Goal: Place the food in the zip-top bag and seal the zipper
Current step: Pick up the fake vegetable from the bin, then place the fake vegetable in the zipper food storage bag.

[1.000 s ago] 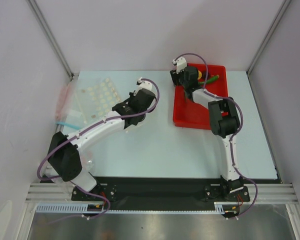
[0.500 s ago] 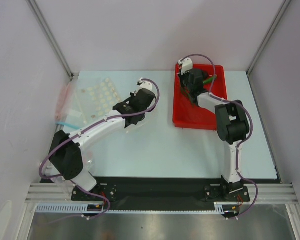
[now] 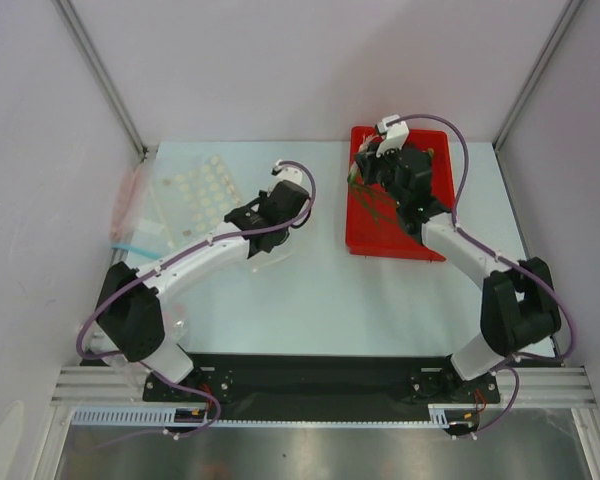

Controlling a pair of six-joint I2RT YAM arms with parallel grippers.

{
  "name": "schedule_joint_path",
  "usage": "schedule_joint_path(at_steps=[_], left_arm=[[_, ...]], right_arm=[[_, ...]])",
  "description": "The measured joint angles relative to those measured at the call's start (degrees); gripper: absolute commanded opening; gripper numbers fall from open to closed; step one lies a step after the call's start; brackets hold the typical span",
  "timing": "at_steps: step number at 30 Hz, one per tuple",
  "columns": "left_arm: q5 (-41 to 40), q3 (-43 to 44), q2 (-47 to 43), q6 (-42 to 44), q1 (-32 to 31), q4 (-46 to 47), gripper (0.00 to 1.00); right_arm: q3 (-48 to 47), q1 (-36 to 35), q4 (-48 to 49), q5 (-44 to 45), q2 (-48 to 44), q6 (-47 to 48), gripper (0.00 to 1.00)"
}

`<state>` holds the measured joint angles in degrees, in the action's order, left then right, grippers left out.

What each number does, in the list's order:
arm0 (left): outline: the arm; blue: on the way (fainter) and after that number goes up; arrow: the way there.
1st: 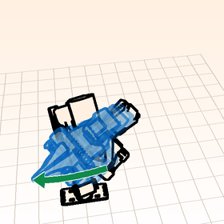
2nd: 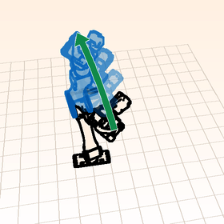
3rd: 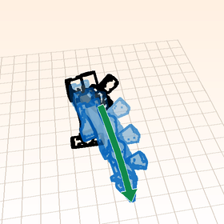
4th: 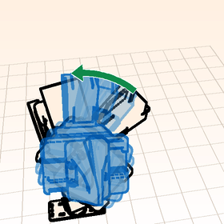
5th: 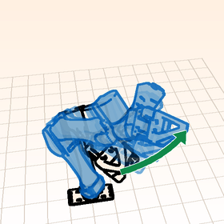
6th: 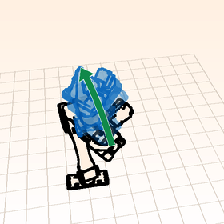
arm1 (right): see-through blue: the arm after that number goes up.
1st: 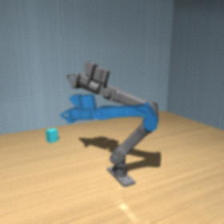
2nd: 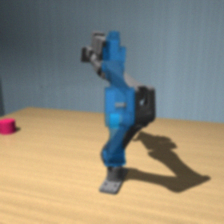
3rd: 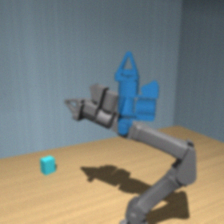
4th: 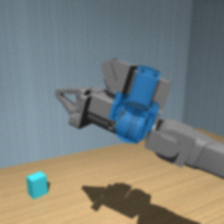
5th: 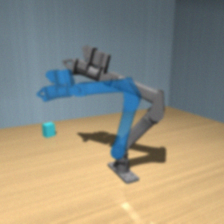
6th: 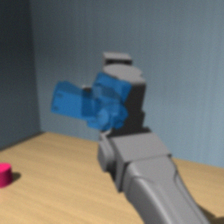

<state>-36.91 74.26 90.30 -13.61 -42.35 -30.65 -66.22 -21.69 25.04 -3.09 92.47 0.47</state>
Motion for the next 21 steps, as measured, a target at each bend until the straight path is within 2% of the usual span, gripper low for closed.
schedule_joint_path(at_steps=[10, 13, 16, 21], left_arm=[[3.8, -3.5, -3.0, -2.1, 0.0, 1.2, 0.00], [5.2, -3.7, -3.3, -2.6, 0.0, 2.3, 0.00], [6.8, -4.1, -3.6, -3.0, -0.3, 3.6, 0.00], [7.6, -4.7, -4.0, -3.1, -0.9, 5.4, 0.00]], right_arm=[[6.9, -5.1, -15.8, -2.1, -22.4, -12.7, 0.00], [10.6, -6.0, -17.4, -3.0, -28.0, -16.7, 0.00], [14.2, -5.7, -17.9, -5.4, -30.2, -20.8, 0.00], [16.9, -5.4, -17.9, -12.6, -27.8, -27.1, 0.00]])
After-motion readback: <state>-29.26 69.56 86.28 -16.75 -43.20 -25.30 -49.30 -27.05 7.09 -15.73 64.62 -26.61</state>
